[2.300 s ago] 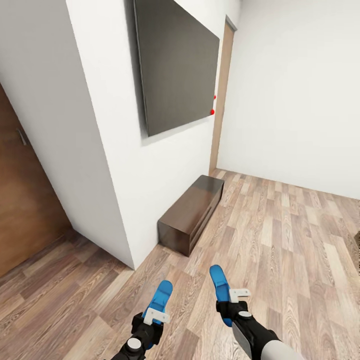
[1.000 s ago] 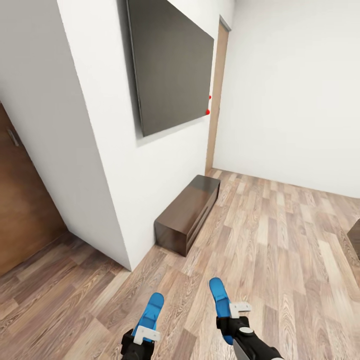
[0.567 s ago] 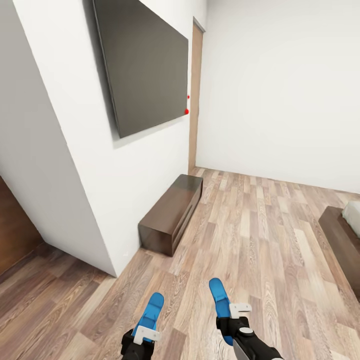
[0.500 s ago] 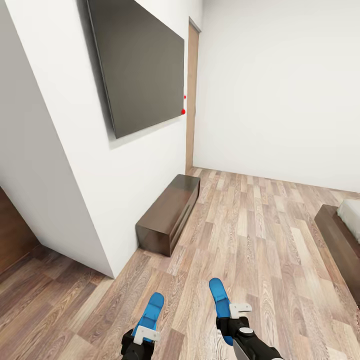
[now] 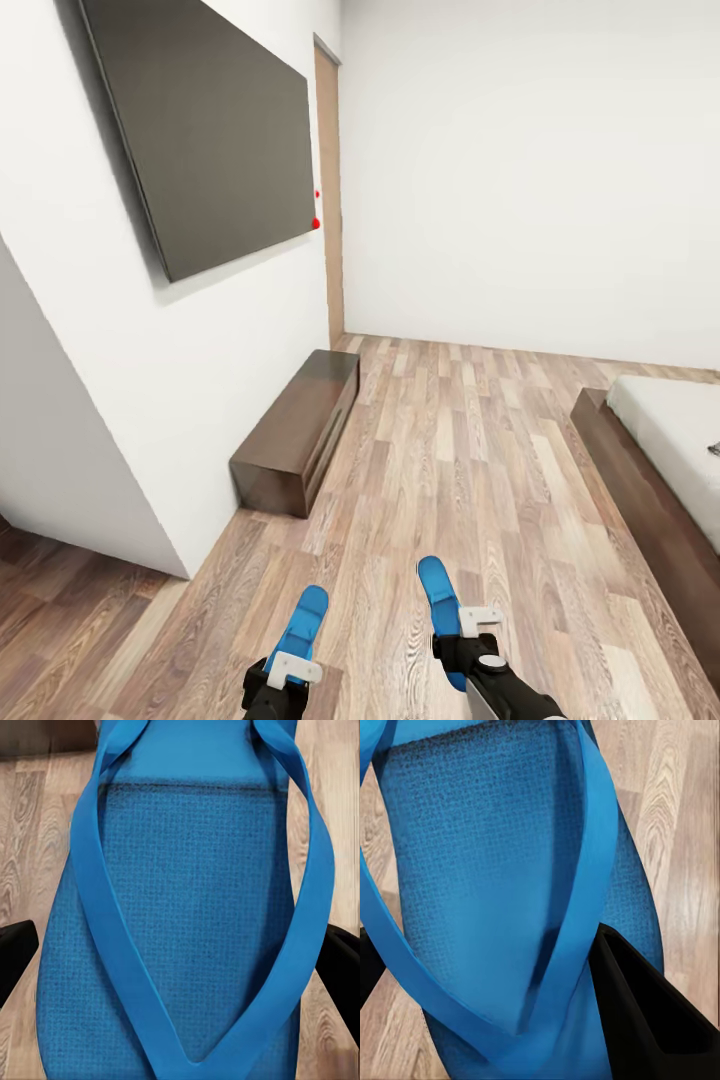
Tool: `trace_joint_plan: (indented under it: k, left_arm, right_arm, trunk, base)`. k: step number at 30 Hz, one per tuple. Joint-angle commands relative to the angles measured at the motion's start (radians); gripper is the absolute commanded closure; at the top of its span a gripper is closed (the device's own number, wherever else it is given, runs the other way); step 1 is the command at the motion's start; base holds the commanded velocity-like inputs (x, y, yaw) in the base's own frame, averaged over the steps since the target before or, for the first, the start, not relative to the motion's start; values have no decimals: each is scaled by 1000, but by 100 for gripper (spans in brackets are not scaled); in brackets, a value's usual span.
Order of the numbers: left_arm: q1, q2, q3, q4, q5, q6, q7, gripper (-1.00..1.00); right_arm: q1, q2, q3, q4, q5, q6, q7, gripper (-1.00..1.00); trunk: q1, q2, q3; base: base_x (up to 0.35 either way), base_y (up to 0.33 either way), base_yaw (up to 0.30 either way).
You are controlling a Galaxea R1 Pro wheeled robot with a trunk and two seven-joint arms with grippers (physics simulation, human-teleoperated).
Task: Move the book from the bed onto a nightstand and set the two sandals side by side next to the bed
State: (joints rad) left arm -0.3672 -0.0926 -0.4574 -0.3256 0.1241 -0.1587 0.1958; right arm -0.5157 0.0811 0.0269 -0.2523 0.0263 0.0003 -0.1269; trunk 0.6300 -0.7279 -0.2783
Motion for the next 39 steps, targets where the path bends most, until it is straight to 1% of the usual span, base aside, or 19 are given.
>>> trace_joint_plan:
  k: [1, 27, 39]
  left_arm:
    - [-1, 1, -9, 0, 10, -4, 7, 100]
    - [-1, 1, -10, 0, 8, -4, 5, 100]
    - [-1, 0, -11, 0, 4, -4, 4, 100]
  right_arm:
    - [-1, 0, 2, 1, 0, -1, -5, 100]
    - [-1, 0, 2, 0, 0, 0, -5, 100]
    - [-1, 0, 2, 1, -1, -1, -3, 100]
  trunk:
    - [0, -1, -1]
    - [0, -1, -1]
    - [0, -1, 4]
  base:
    - [0, 0, -298]
    - [0, 0, -298]
    - [0, 0, -292]
